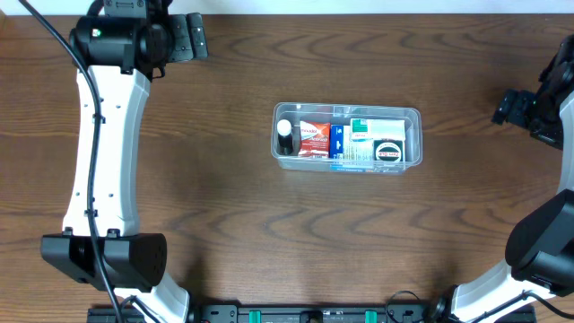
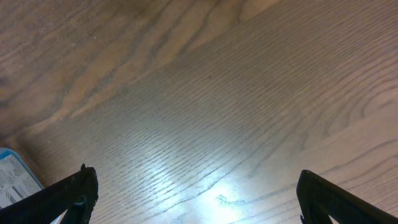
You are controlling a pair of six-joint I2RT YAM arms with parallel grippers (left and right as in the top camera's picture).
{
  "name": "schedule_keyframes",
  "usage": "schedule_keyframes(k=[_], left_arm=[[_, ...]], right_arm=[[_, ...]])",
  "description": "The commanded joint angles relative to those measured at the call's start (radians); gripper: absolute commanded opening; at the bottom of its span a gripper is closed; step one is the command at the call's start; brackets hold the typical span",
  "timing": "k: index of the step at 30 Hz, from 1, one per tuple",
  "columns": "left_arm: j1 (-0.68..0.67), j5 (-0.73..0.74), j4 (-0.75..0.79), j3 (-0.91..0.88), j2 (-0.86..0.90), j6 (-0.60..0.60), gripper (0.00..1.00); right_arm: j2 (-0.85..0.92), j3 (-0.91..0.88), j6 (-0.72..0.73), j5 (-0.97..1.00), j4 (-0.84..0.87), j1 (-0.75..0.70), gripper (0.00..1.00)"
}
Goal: Pack container
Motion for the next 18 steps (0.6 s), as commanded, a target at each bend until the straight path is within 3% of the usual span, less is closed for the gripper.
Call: schedule_keyframes(k=[1, 18], left_arm=[[0.0, 0.012, -0.004, 0.001, 0.006, -0.006, 0.98], [0.0, 0.012, -0.004, 0.001, 0.006, -0.006, 0.98]], right_arm=[[-0.001, 0.017, -0.014, 0.005, 0.0, -0.007, 0.99], [-0.002, 0.016, -0.014, 0.004, 0.0, -0.007, 0.99]])
